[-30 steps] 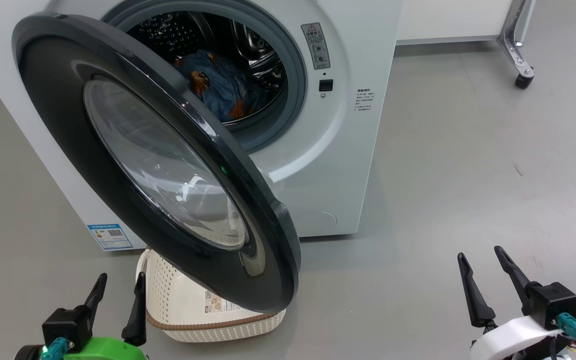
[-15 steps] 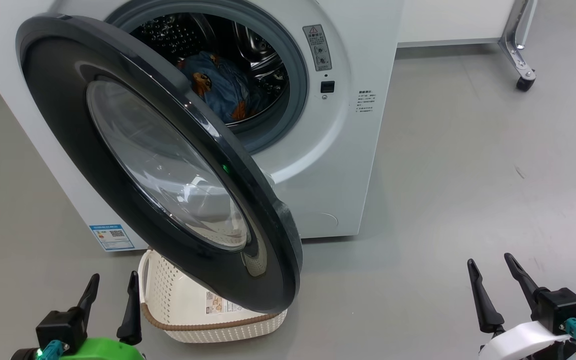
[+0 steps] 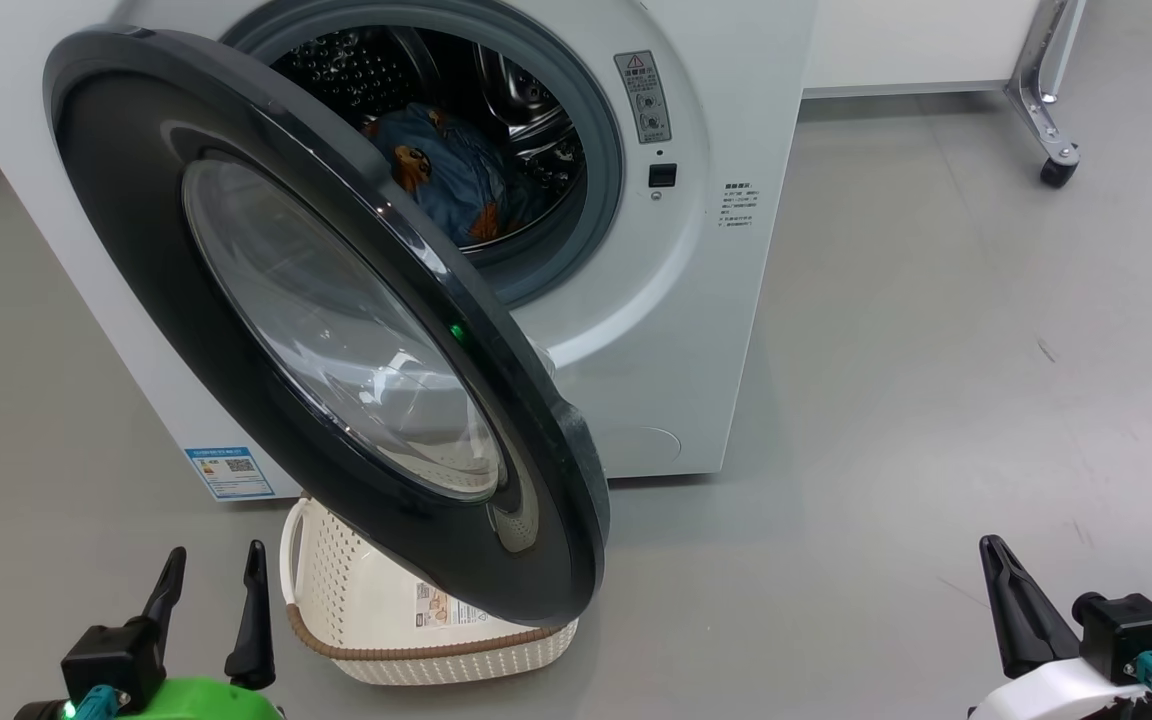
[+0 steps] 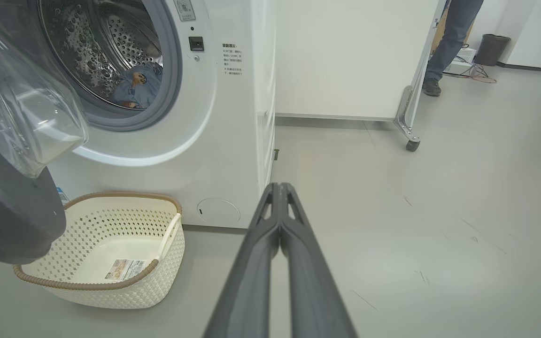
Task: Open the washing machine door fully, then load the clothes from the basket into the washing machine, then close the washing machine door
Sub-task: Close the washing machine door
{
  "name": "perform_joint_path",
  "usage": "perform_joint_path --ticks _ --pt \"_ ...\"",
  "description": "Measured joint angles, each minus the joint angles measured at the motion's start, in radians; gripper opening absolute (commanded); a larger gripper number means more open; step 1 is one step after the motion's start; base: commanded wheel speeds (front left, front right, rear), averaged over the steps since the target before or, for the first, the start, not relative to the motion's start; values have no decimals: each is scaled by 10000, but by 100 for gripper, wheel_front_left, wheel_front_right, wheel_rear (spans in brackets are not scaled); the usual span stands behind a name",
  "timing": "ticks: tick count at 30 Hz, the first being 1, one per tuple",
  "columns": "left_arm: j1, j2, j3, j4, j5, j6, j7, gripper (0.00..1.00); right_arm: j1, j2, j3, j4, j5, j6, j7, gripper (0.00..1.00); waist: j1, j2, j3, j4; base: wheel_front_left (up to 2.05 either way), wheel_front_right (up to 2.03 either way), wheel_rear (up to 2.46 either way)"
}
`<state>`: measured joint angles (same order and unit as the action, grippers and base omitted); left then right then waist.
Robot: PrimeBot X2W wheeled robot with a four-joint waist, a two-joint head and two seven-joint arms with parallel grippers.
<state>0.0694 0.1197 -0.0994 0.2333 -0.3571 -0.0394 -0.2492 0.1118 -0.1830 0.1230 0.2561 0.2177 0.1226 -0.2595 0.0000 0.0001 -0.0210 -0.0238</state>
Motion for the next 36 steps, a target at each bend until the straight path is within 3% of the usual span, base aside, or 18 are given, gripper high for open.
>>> perform_joint_path --ticks 11,20,24,28,36 --pt "122 -123 244 -82 265 -146 0 100 -409 104 345 -376 0 0 0 0 0 0 -23 97 0 0 0" --pt "131 -282 345 -104 353 -307 0 100 -1691 508 988 -1831 192 0 0 0 0 0 -25 244 0 0 0" --pt "132 -349 395 -111 483 -324 0 100 -2604 606 1873 -2855 207 0 -2 0 0 0 -12 314 0 0 0" --pt "132 -360 453 -127 591 -399 0 100 -3793 738 3463 -3912 226 0 -6 0 0 0 26 389 0 0 0" --pt "119 -433 316 -134 773 -514 0 100 -4323 867 5908 -3845 646 2 -6 0 0 0 122 633 0 0 0"
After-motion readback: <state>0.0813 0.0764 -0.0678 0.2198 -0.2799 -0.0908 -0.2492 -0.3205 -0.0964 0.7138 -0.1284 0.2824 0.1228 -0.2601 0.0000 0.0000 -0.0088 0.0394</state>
